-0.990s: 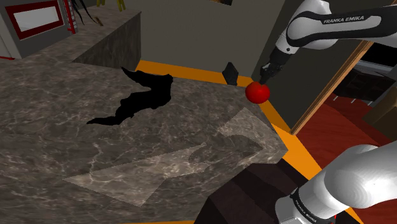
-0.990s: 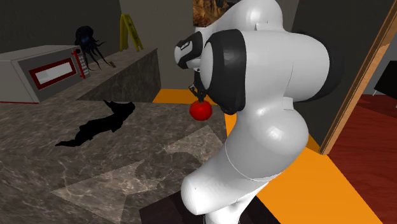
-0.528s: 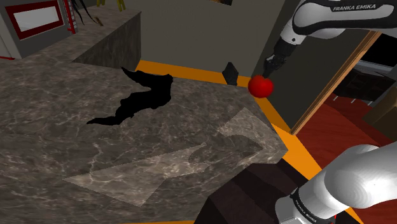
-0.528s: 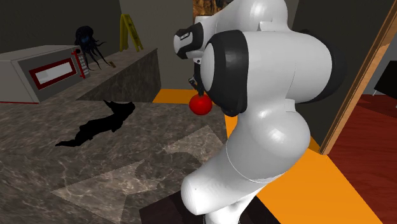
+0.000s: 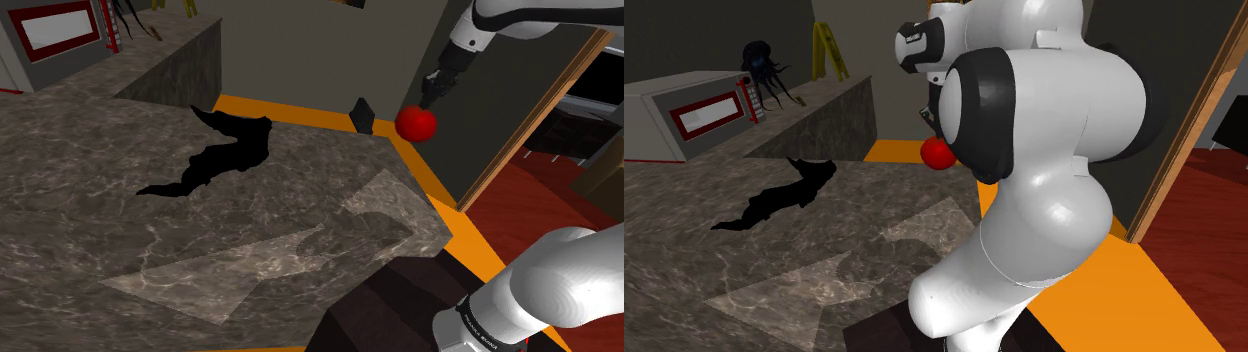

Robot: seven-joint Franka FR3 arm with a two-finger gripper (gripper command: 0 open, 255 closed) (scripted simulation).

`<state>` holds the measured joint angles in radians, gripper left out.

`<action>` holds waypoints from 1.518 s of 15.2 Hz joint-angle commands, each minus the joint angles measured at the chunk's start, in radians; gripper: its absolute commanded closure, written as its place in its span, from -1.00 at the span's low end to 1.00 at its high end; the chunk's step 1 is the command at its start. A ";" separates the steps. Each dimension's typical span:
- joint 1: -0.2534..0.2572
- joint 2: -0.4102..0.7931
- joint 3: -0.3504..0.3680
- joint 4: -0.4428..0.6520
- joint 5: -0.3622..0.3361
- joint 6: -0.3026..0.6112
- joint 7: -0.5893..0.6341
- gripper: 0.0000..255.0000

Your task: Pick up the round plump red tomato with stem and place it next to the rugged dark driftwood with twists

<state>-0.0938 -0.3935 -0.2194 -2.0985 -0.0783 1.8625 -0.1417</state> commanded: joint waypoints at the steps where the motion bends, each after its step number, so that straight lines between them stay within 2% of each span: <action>1: 0.001 0.005 0.000 0.031 0.002 -0.026 -0.002 1.00; 5: 0.002 0.011 0.001 0.081 0.004 -0.070 -0.004 1.00; 14: 0.072 -0.002 0.164 0.061 0.031 -0.073 0.219 1.00; 23: 0.143 0.071 0.320 0.131 0.053 -0.078 0.437 1.00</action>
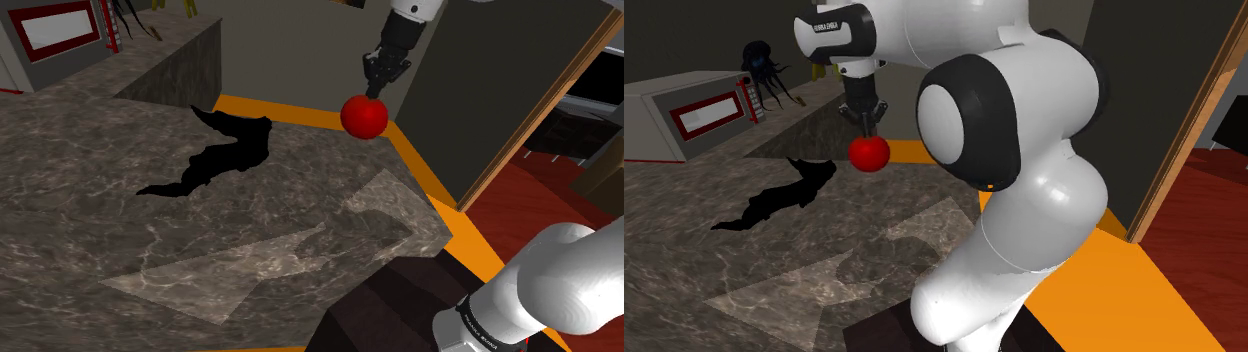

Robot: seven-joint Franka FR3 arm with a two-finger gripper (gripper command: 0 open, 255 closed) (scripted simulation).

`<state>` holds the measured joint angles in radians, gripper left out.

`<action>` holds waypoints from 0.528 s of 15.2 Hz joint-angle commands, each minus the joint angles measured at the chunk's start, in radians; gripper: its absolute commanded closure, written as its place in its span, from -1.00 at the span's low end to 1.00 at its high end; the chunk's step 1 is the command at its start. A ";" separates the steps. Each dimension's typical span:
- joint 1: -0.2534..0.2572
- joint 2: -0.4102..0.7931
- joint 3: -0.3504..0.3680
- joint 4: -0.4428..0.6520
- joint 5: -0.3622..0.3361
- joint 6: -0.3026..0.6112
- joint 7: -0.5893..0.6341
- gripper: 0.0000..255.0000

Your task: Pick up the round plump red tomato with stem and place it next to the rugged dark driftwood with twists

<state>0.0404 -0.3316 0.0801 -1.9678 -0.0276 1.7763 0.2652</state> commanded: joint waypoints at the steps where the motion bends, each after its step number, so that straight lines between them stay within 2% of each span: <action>1: 0.017 0.023 0.037 0.014 0.002 0.007 0.054 1.00; 8: 0.070 0.143 0.152 0.142 -0.013 -0.010 0.226 1.00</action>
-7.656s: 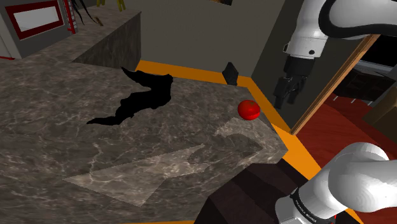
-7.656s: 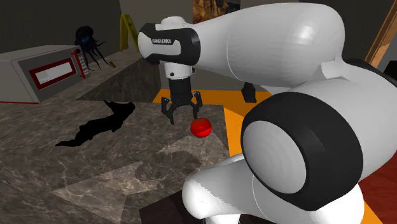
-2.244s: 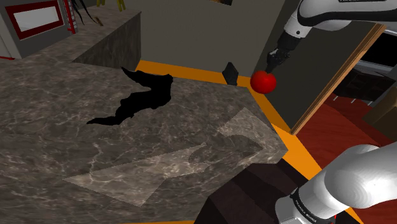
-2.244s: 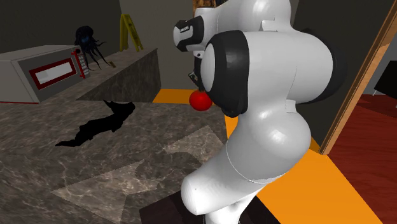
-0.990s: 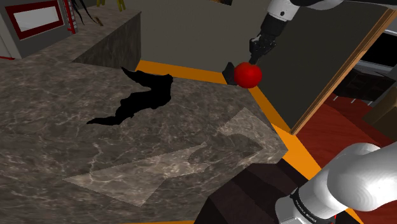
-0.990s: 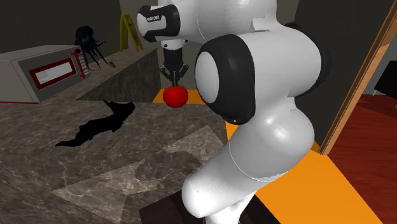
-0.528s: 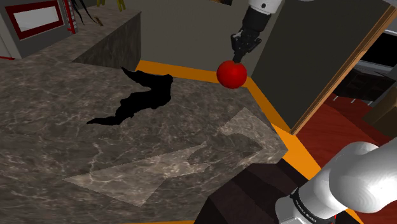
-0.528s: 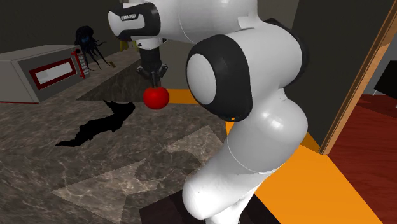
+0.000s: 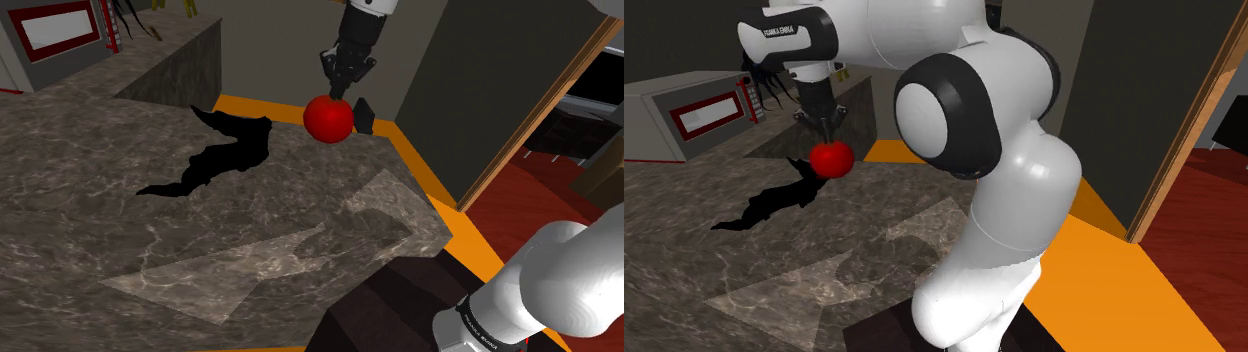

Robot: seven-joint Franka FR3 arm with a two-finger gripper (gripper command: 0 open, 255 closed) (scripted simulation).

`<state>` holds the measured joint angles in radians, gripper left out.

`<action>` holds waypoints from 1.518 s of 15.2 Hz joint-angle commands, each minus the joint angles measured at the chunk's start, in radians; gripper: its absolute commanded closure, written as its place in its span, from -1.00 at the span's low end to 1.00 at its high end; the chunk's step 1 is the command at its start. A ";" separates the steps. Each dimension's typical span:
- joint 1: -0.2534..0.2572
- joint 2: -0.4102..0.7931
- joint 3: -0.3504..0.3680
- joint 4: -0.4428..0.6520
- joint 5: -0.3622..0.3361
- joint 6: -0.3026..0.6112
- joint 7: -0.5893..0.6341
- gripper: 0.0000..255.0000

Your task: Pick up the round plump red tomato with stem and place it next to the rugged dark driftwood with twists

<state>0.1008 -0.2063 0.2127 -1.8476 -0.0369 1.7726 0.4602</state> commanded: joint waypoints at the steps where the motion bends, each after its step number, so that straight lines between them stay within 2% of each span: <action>1: 0.018 0.040 0.035 0.046 -0.009 -0.010 0.056 1.00; 8: 0.089 0.222 0.135 0.252 -0.075 -0.057 0.232 1.00; 11: 0.140 0.338 0.177 0.392 -0.128 -0.099 0.318 1.00; 23: 0.131 0.310 0.169 0.196 -0.120 0.071 0.329 1.00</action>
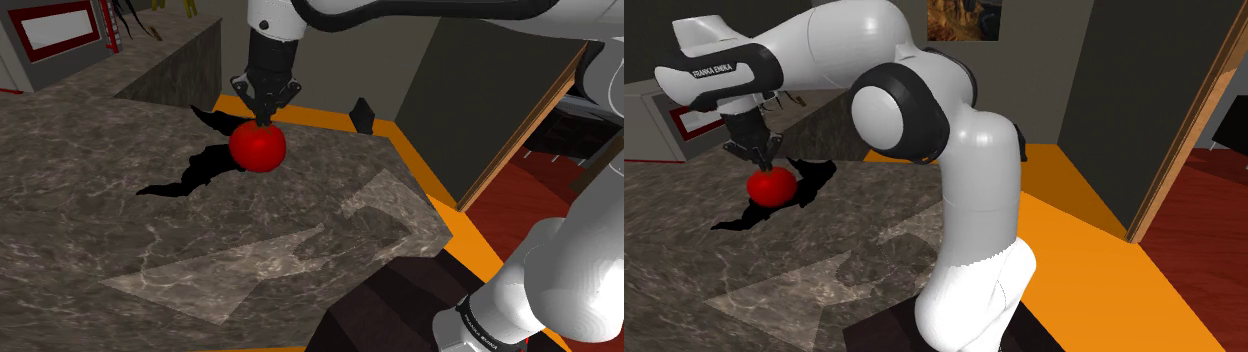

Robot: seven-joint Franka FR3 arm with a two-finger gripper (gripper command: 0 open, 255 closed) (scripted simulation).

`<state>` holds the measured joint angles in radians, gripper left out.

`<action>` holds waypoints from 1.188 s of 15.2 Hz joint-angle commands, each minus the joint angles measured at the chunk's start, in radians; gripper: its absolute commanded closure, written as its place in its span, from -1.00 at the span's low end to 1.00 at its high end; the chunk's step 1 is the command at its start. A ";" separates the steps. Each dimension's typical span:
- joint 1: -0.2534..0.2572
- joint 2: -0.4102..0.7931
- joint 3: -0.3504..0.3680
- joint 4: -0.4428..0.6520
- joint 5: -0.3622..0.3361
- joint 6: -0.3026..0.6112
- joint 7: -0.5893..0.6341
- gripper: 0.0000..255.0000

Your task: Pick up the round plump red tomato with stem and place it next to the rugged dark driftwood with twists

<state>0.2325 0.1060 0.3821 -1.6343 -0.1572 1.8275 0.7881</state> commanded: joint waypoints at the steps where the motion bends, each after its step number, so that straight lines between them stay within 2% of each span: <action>1: -0.001 -0.002 -0.001 -0.031 0.000 0.030 0.003 1.00; 18: -0.003 0.026 -0.006 -0.226 -0.026 0.248 0.038 1.00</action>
<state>0.2302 0.1317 0.3769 -1.8453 -0.1816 2.0600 0.8244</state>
